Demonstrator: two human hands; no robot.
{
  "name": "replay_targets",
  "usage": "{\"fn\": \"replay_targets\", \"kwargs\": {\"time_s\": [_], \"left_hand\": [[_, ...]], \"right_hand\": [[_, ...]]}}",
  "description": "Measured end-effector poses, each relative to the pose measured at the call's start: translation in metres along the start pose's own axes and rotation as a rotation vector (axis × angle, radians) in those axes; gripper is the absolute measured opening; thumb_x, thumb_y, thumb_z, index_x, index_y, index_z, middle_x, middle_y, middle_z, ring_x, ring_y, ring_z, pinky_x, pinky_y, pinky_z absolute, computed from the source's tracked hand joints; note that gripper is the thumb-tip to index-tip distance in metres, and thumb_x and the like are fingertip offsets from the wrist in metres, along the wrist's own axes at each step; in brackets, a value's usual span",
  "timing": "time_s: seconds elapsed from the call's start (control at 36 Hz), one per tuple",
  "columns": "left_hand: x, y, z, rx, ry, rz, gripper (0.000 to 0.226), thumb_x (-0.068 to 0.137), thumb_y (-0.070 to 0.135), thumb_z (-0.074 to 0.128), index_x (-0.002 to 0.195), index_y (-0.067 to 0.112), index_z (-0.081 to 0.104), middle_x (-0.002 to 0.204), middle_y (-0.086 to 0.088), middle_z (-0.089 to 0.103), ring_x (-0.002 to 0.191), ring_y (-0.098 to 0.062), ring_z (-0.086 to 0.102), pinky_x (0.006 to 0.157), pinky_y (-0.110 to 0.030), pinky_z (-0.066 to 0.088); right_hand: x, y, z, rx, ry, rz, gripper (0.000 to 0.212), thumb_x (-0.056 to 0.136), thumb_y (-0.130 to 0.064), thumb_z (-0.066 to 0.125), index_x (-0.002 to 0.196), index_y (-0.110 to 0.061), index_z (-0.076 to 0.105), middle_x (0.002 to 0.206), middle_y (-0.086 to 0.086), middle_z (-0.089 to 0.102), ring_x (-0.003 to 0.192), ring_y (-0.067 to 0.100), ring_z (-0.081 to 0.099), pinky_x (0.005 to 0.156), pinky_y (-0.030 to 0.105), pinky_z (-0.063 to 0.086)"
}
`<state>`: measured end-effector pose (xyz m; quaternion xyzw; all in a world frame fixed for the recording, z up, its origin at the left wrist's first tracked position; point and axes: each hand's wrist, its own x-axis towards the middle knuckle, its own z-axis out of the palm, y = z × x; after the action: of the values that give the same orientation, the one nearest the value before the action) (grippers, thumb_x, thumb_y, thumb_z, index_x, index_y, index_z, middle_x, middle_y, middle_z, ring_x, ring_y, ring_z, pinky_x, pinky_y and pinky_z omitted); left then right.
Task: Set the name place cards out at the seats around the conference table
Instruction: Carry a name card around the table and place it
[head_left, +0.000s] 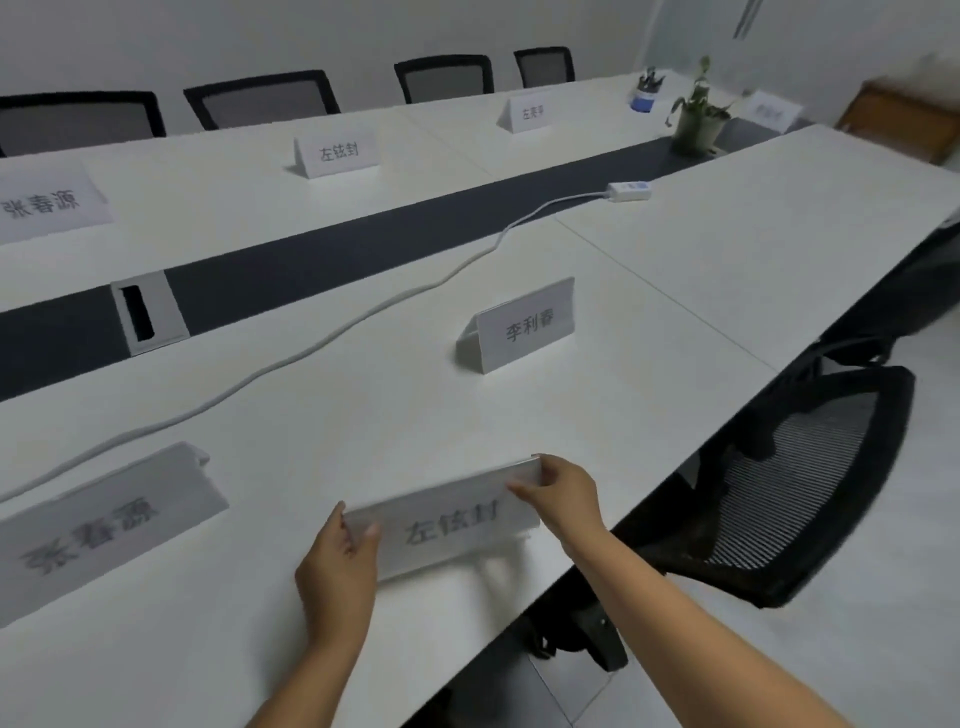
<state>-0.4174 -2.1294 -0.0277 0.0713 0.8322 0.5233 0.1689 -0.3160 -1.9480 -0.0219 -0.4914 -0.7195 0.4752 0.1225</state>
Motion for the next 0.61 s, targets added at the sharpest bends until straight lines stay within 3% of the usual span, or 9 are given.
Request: {"fn": "replay_targets", "kwargs": {"time_s": [0.14,0.19,0.28,0.31,0.39,0.44,0.5,0.56,0.61], "left_hand": [[-0.003,0.034,-0.002,-0.113,-0.003,0.136,0.045,0.082,0.003,0.060,0.126,0.002,0.048,0.113,-0.016,0.059,0.107,-0.018,0.053,0.088,-0.019,0.040],[-0.008,0.060,0.007,-0.174,-0.013,0.207,0.045,0.083,0.003,0.058,0.127,0.003,0.047,0.115,-0.008,0.056,0.105,-0.012,0.050,0.092,-0.024,0.037],[-0.026,0.102,0.031,-0.197,-0.014,0.358,0.044,0.084,0.007,0.058,0.127,0.005,0.048,0.109,0.008,0.051,0.100,-0.011,0.051,0.079,-0.001,0.038],[-0.035,0.117,0.042,-0.207,-0.028,0.398,0.044,0.084,0.007,0.058,0.126,0.005,0.049,0.106,0.016,0.051,0.097,-0.010,0.052,0.074,0.003,0.038],[-0.067,0.155,0.082,-0.228,-0.126,0.499,0.041,0.083,0.009,0.059,0.124,0.007,0.053,0.094,0.041,0.053,0.090,-0.001,0.058,0.078,-0.006,0.044],[-0.093,0.174,0.114,-0.254,-0.198,0.538,0.044,0.082,0.010,0.060,0.125,0.009,0.052,0.103,0.013,0.068,0.099,-0.019,0.062,0.084,-0.016,0.048],[-0.122,0.189,0.150,-0.296,-0.261,0.557,0.047,0.081,0.010,0.061,0.126,0.011,0.050,0.109,-0.011,0.067,0.104,-0.028,0.061,0.089,-0.024,0.047],[-0.157,0.203,0.185,-0.348,-0.343,0.561,0.047,0.081,0.008,0.061,0.127,0.012,0.049,0.117,-0.006,0.063,0.108,-0.022,0.059,0.088,-0.013,0.041],[-0.193,0.214,0.219,-0.369,-0.442,0.572,0.047,0.082,0.007,0.061,0.127,0.012,0.049,0.113,0.015,0.061,0.104,-0.012,0.060,0.082,-0.003,0.040]], "right_hand": [[-0.030,-0.037,-0.043,0.065,0.153,-0.155,0.042,0.077,-0.019,0.067,0.118,-0.010,0.059,0.117,0.005,0.065,0.110,0.017,0.058,0.094,0.029,0.046],[-0.042,-0.051,-0.071,0.125,0.242,-0.225,0.041,0.077,-0.017,0.066,0.117,-0.012,0.060,0.114,0.001,0.065,0.108,0.013,0.058,0.093,0.023,0.045],[-0.061,-0.060,-0.119,0.250,0.362,-0.298,0.037,0.078,-0.010,0.064,0.114,-0.017,0.062,0.099,-0.012,0.064,0.099,0.006,0.058,0.082,0.006,0.042],[-0.067,-0.058,-0.136,0.303,0.410,-0.308,0.037,0.078,-0.008,0.064,0.114,-0.018,0.062,0.098,-0.014,0.063,0.099,0.006,0.058,0.084,0.006,0.043],[-0.084,-0.038,-0.188,0.454,0.587,-0.322,0.038,0.077,-0.006,0.065,0.112,-0.021,0.063,0.108,-0.008,0.064,0.107,0.011,0.058,0.094,0.025,0.046],[-0.097,-0.020,-0.224,0.529,0.699,-0.335,0.036,0.077,-0.005,0.065,0.103,-0.029,0.064,0.110,-0.009,0.062,0.105,0.007,0.059,0.092,0.024,0.047],[-0.111,0.003,-0.262,0.605,0.804,-0.325,0.035,0.076,-0.004,0.066,0.102,-0.027,0.064,0.111,-0.009,0.060,0.097,-0.002,0.059,0.089,0.017,0.049],[-0.125,0.035,-0.300,0.676,0.908,-0.290,0.036,0.077,-0.002,0.065,0.110,-0.014,0.063,0.117,-0.008,0.058,0.097,-0.002,0.057,0.090,0.013,0.048],[-0.140,0.068,-0.336,0.745,0.983,-0.259,0.040,0.077,-0.001,0.064,0.117,-0.007,0.059,0.117,-0.008,0.059,0.103,0.002,0.058,0.087,0.011,0.048]]}}
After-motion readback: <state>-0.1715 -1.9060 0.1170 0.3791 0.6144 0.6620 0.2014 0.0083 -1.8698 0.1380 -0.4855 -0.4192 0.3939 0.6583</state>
